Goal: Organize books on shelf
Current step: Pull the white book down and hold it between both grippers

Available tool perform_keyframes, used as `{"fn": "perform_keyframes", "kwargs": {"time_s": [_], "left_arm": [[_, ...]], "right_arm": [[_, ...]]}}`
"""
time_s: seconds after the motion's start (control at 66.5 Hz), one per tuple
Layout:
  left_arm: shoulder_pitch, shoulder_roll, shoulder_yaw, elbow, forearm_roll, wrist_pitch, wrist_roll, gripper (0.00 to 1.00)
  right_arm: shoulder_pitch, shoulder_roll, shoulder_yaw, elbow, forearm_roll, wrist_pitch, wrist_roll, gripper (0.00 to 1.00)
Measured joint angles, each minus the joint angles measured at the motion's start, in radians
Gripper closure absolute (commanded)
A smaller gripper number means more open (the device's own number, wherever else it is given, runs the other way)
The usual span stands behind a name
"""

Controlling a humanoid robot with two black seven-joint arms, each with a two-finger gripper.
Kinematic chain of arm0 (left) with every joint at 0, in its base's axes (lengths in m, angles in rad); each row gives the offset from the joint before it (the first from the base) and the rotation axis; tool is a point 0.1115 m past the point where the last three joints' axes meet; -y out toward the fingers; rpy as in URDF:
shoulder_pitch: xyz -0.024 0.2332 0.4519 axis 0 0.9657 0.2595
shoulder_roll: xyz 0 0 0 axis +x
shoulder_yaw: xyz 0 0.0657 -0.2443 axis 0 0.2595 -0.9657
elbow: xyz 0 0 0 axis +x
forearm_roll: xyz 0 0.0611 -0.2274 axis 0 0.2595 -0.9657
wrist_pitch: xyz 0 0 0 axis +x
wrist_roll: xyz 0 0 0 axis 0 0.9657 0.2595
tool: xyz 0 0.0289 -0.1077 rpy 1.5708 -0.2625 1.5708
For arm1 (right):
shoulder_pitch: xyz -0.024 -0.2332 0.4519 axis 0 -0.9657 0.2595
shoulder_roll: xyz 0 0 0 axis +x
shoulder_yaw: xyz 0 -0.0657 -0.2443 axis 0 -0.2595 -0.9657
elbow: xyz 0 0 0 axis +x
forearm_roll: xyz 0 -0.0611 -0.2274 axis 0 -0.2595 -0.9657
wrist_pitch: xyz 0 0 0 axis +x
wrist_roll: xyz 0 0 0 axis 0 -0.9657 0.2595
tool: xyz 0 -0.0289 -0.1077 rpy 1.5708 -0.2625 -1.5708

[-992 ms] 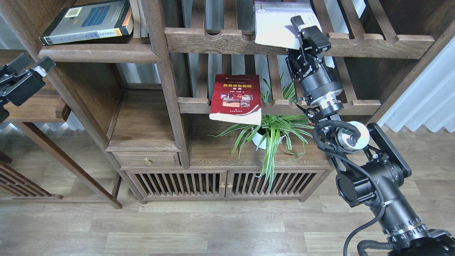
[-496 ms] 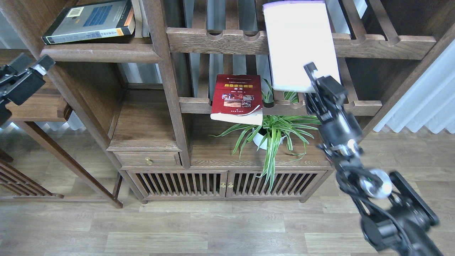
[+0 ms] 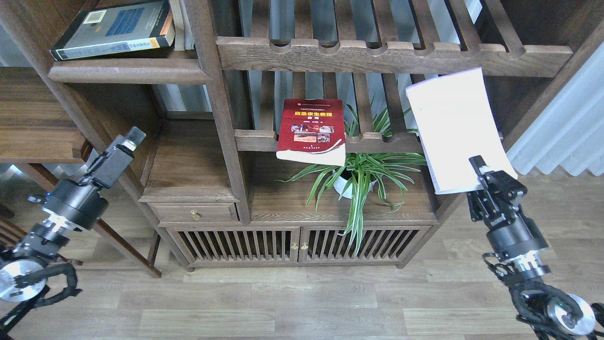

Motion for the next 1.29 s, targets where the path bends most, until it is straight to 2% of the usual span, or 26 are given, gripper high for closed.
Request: {"fn": "perform_keyframes", "kwargs": {"time_s": [0.241, 0.451, 0.707, 1.023, 1.293], "left_arm": [[0.154, -0.228, 0.011, 0.001, 0.019, 0.0, 0.032, 0.0], [0.261, -0.446, 0.052, 0.001, 0.021, 0.0, 0.054, 0.0], [0.315, -0.468, 0.103, 0.0, 0.018, 0.0, 0.052, 0.0], [0.366, -0.469, 0.139, -0.006, 0.012, 0.0, 0.053, 0.01], [0.389, -0.469, 0.163, -0.008, 0.008, 0.0, 0.055, 0.04]], "right_arm": [[-0.088, 0.006, -0.016, -0.022, 0.0, 0.0, -0.008, 0.99], [-0.161, 0.056, -0.066, -0.024, 0.0, 0.0, -0.088, 0.98], [-0.161, 0.092, -0.213, -0.028, -0.001, 0.001, -0.132, 0.98], [-0.108, 0.102, -0.434, -0.029, -0.011, 0.001, -0.134, 0.98], [-0.071, 0.135, -0.494, -0.029, -0.029, 0.0, -0.126, 0.98]]}}
